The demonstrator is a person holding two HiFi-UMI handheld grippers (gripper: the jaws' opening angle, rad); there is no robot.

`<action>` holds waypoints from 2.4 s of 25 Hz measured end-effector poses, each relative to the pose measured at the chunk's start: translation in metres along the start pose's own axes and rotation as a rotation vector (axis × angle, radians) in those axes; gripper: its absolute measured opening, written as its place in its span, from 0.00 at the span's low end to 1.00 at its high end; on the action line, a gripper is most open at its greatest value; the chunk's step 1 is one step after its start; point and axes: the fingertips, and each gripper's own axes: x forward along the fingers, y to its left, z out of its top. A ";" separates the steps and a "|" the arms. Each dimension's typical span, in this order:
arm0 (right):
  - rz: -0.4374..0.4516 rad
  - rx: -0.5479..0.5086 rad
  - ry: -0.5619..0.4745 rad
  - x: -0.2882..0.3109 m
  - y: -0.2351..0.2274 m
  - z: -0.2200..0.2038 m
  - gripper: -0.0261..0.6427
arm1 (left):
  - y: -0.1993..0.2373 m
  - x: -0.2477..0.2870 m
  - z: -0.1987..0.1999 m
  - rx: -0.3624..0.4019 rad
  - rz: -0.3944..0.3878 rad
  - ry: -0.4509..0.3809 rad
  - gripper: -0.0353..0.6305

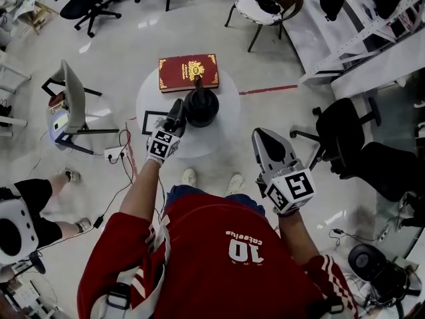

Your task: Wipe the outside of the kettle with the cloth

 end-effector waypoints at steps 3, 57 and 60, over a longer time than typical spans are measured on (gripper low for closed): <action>0.021 -0.001 -0.005 -0.002 -0.004 0.001 0.06 | -0.013 -0.002 -0.001 -0.013 0.006 0.001 0.12; 0.172 0.081 -0.069 -0.091 -0.140 -0.023 0.06 | -0.190 0.075 0.098 0.086 0.023 -0.031 0.12; 0.173 0.083 -0.079 -0.095 -0.142 -0.023 0.06 | -0.202 0.083 0.102 0.111 0.002 -0.023 0.12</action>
